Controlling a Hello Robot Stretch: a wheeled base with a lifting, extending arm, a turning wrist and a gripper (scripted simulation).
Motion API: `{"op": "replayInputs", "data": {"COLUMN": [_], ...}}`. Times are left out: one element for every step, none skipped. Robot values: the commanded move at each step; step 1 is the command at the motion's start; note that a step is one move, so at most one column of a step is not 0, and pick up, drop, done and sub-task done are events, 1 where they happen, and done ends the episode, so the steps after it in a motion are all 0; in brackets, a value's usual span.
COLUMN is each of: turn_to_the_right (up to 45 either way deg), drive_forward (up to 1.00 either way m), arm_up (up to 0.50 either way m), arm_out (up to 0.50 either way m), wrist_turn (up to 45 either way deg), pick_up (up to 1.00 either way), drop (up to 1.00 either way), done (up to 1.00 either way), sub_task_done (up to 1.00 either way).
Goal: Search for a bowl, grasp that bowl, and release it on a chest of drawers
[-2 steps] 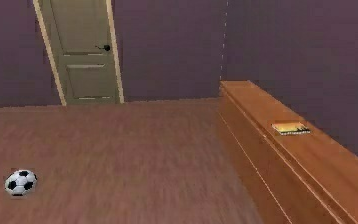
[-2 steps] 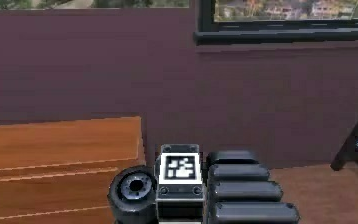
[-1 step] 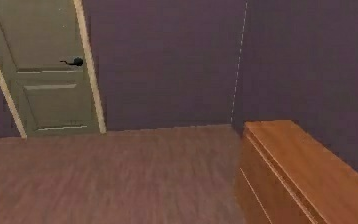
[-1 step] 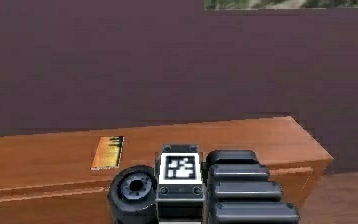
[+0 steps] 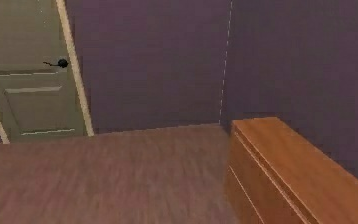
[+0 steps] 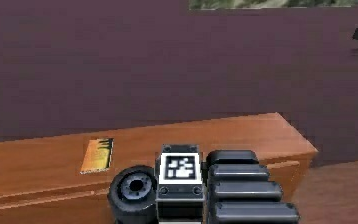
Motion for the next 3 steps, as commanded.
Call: {"op": "replayInputs", "data": {"turn_to_the_right": [0.0, -45.0, -45.0], "drive_forward": [0.25, 0.00, 0.00], "arm_up": [0.00, 0.00, 0.00], "arm_out": [0.00, 0.00, 0.00], "wrist_turn": [0.0, 0.0, 0.0], "pick_up": [0.00, 0.00, 0.00], "drop": [0.00, 0.00, 0.00], "done": [0.00, 0.00, 0.00], "sub_task_done": [0.00, 0.00, 0.00]}}
